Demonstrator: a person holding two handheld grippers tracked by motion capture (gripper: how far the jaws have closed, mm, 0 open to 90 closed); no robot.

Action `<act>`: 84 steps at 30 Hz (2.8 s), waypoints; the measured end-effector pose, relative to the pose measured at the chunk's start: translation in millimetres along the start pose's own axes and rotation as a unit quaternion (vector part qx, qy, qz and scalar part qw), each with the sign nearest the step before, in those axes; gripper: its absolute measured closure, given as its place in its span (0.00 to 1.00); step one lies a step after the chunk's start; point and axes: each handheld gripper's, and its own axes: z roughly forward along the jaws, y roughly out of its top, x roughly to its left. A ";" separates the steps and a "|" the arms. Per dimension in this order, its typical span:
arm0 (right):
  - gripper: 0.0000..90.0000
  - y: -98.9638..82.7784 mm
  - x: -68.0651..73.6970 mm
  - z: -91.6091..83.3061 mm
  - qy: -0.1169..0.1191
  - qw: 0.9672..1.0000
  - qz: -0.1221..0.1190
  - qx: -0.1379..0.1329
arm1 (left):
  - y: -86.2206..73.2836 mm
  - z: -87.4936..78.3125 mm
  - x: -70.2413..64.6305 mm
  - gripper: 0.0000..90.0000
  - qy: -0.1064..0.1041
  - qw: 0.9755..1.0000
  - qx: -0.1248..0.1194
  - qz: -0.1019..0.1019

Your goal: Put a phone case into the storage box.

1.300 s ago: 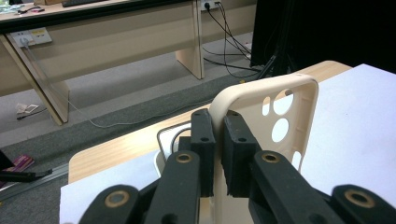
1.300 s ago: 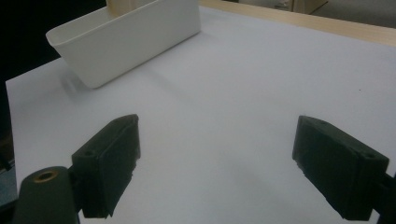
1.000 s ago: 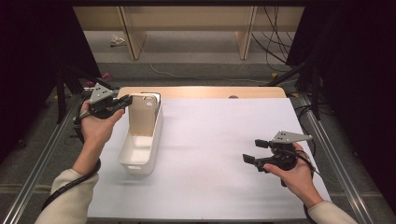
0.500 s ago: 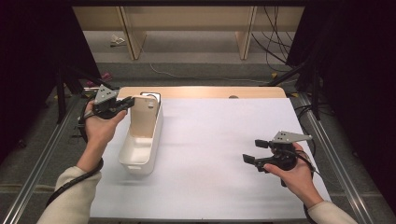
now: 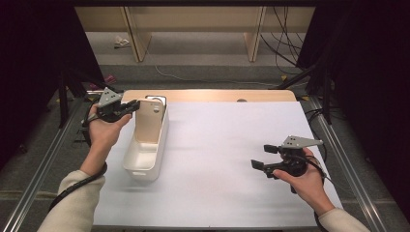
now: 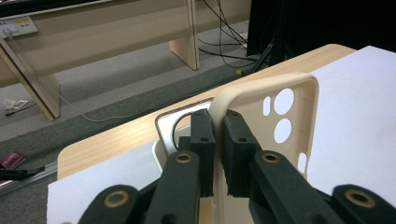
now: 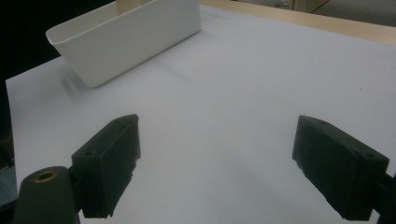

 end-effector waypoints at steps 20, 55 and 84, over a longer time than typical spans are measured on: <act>0.18 -0.4 -0.5 0.4 0.001 1.000 0.001 0.001 | -10.1 12.2 1.7 0.93 0.023 0.999 -0.008 -0.022; 0.18 -0.5 -0.4 0.9 0.002 1.000 -0.001 0.002 | -25.3 37.2 10.1 0.88 0.032 0.999 0.026 0.004; 0.18 -0.2 -0.3 0.7 0.002 1.000 0.000 0.002 | -18.6 47.0 11.4 0.60 0.055 0.996 0.060 0.028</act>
